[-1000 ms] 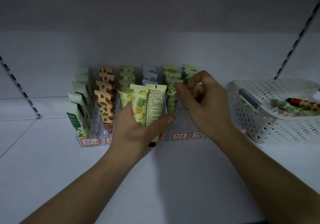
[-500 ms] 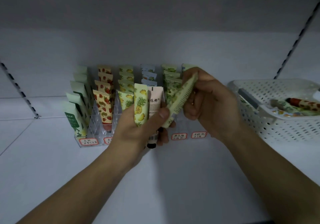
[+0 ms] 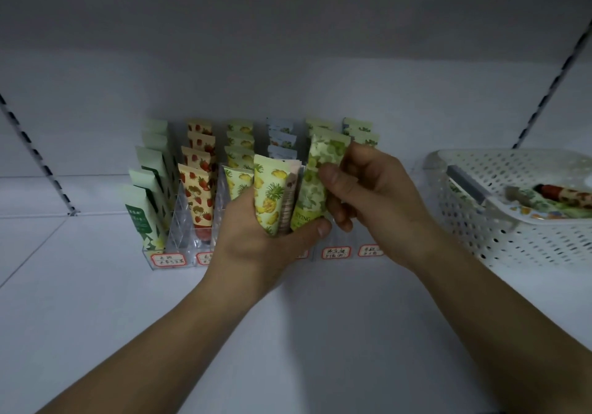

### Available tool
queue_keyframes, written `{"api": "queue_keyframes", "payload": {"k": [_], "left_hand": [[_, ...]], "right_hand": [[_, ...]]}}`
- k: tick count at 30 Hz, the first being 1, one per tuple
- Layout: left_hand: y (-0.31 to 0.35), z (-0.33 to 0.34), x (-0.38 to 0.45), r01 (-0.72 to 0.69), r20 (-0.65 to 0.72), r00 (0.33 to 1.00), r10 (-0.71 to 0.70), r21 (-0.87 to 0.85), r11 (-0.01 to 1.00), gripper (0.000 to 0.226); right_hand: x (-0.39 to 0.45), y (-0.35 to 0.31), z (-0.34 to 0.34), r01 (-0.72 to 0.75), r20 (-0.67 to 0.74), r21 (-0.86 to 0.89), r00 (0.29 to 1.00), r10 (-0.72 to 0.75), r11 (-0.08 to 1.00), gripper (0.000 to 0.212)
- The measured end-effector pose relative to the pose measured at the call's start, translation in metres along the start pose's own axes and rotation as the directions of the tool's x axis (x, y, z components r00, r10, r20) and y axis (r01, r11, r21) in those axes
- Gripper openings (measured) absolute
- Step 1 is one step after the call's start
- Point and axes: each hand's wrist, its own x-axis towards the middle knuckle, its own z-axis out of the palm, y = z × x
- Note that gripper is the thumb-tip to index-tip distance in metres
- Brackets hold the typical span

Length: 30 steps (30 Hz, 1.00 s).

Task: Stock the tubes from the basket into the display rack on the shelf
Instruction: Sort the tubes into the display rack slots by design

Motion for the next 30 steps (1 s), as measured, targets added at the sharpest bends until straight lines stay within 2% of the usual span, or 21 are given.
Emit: {"api": "queue_keyframes", "payload": {"k": [3,4,6,9,11,14,16,21,23,25,27,28,30], "left_hand": [[-0.003,-0.001,0.001,0.055,-0.07,0.996,-0.056,-0.027,0.998,0.008],[-0.005,-0.002,0.001,0.06,-0.106,0.992,-0.064,-0.035,0.998,0.014],[-0.008,-0.005,0.001,0.08,-0.148,0.985,-0.094,-0.099,0.992,0.02],[-0.006,-0.006,0.001,0.096,-0.152,0.981,-0.123,-0.172,0.98,0.017],[-0.005,-0.004,0.001,0.083,-0.124,0.987,-0.106,-0.181,0.98,0.02],[-0.007,-0.004,0.0,0.09,-0.071,0.992,-0.108,-0.222,0.971,0.023],[-0.007,-0.004,0.001,0.091,-0.038,0.994,-0.105,-0.266,0.96,0.027],[-0.009,-0.006,0.001,0.11,0.012,0.993,-0.113,-0.372,0.922,0.041],[-0.01,-0.005,0.0,0.137,-0.005,0.988,-0.151,-0.397,0.907,0.035],[-0.009,-0.002,-0.001,0.171,0.002,0.982,-0.187,-0.418,0.892,0.027],[-0.008,0.001,-0.002,0.187,0.007,0.98,-0.2,-0.383,0.904,0.023],[-0.008,0.001,-0.002,0.177,0.013,0.983,-0.184,-0.352,0.919,0.022],[-0.007,-0.001,-0.001,0.125,0.035,0.992,-0.12,-0.283,0.951,0.018]], "right_hand": [[0.003,-0.002,-0.006,0.042,-0.126,-0.01,0.991,-0.043,0.999,0.016],[0.004,-0.003,-0.01,0.06,-0.173,-0.037,0.983,-0.065,0.998,0.018],[0.006,-0.003,-0.02,0.089,-0.228,-0.202,0.964,-0.135,0.975,0.022],[0.007,0.006,-0.023,0.077,-0.201,-0.481,0.96,-0.196,0.873,0.027],[0.005,0.012,-0.018,0.07,-0.154,-0.594,0.968,-0.199,0.801,0.032],[0.003,0.015,-0.013,0.145,-0.081,-0.722,0.953,-0.291,0.676,0.028],[0.002,0.014,-0.013,0.139,-0.096,-0.721,0.95,-0.297,0.679,0.026],[0.004,0.016,-0.012,0.054,-0.067,-0.763,0.985,-0.161,0.644,0.019],[0.005,0.017,-0.011,0.007,-0.083,-0.746,0.991,-0.104,0.666,0.019],[0.003,0.021,-0.01,-0.036,-0.126,-0.752,0.988,-0.089,0.658,0.028],[-0.001,0.024,-0.008,-0.046,-0.174,-0.768,0.975,-0.139,0.639,0.034],[-0.003,0.023,-0.006,-0.016,-0.185,-0.75,0.965,-0.186,0.662,0.034],[-0.005,0.017,-0.004,0.086,-0.193,-0.617,0.947,-0.257,0.782,0.025]]}}
